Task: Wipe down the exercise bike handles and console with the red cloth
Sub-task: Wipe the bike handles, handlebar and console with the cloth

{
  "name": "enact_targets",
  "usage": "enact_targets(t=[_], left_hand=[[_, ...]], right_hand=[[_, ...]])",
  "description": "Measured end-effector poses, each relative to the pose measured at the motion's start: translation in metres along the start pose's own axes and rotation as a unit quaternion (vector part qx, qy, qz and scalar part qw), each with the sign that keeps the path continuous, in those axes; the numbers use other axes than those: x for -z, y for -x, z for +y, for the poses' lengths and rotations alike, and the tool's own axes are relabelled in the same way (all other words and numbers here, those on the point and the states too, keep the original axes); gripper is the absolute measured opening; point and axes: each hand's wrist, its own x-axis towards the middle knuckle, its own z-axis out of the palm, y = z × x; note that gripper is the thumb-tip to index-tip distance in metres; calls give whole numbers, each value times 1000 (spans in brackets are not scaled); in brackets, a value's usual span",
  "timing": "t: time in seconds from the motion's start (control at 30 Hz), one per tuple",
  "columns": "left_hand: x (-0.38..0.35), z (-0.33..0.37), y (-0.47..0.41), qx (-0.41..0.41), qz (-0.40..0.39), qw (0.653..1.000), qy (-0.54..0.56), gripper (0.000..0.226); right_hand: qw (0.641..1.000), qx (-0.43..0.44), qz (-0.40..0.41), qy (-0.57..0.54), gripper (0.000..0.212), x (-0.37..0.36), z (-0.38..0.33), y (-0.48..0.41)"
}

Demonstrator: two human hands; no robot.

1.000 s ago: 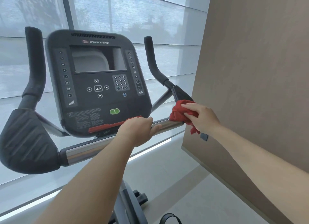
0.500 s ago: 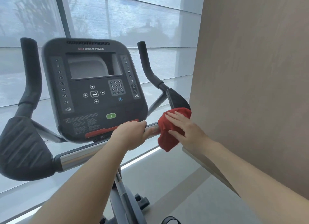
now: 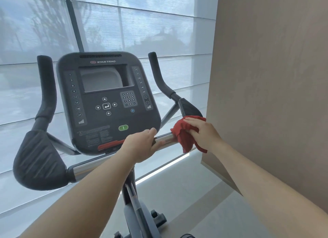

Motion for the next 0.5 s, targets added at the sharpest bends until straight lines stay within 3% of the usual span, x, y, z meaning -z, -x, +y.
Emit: enact_targets(t=[0.2,0.37,0.5], left_hand=[[14,-32,27,19,16,999,-20,48],[5,-53,43,117,22,990,77,49],[6,-48,44,106,18,990,96,52]], right_hand=[[999,13,29,-10,24,-21,-13,6],[996,87,4,-10,25,-56,-44,9],[998,42,-29,42,29,-57,-34,-6]])
